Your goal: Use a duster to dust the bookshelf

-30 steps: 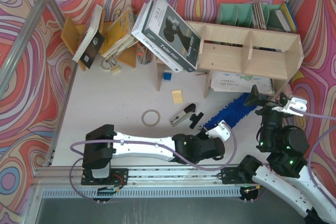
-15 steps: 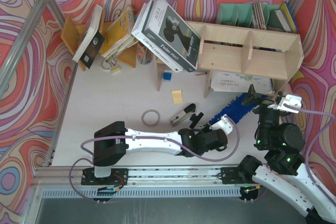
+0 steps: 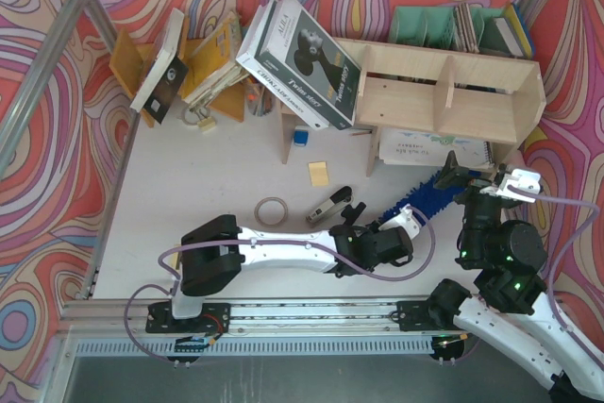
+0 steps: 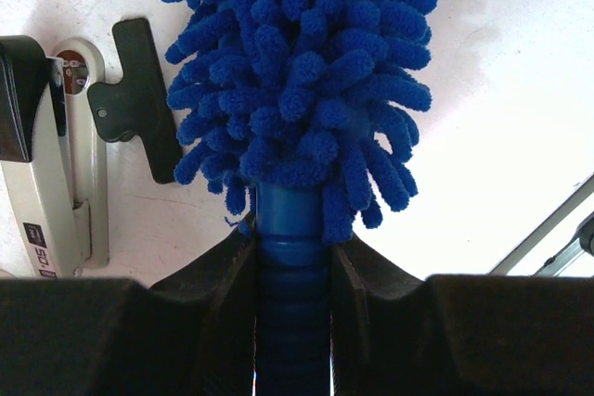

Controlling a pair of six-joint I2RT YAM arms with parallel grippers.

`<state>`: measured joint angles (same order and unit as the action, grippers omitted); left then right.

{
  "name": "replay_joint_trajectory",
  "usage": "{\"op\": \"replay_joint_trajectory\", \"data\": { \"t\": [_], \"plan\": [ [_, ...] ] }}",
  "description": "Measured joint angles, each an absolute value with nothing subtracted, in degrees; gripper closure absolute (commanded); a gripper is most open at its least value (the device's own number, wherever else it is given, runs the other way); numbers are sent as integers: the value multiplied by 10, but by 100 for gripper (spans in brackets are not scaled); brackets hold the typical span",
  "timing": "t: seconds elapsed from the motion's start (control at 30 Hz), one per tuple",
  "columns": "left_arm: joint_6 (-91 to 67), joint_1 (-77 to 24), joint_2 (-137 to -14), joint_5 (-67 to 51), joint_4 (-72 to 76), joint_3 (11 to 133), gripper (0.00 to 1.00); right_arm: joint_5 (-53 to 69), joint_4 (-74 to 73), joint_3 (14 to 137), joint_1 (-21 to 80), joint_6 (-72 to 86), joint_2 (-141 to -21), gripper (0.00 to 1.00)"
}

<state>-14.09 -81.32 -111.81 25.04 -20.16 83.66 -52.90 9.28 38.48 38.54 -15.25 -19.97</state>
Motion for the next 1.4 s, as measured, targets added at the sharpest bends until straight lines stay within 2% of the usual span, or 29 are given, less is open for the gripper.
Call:
{"op": "replay_joint_trajectory", "data": {
  "t": [0.2,0.47,1.0,1.27,1.4],
  "plan": [
    [-136,-813,-1105,257,-196,833,100,-529,96,383,385,-153,-200,1],
    [-134,-810,-1024,285,-154,788,100,-529,96,381,385,-153,-200,1],
    [-130,-790,-1155,255,-199,866,100,-529,96,381,385,-153,-200,1],
    [-130,-791,-1147,254,-191,866,100,-529,96,381,385,-153,-200,1],
    [-128,-791,-1092,242,-171,820,100,-529,96,381,385,-153,-200,1]
  ]
}}
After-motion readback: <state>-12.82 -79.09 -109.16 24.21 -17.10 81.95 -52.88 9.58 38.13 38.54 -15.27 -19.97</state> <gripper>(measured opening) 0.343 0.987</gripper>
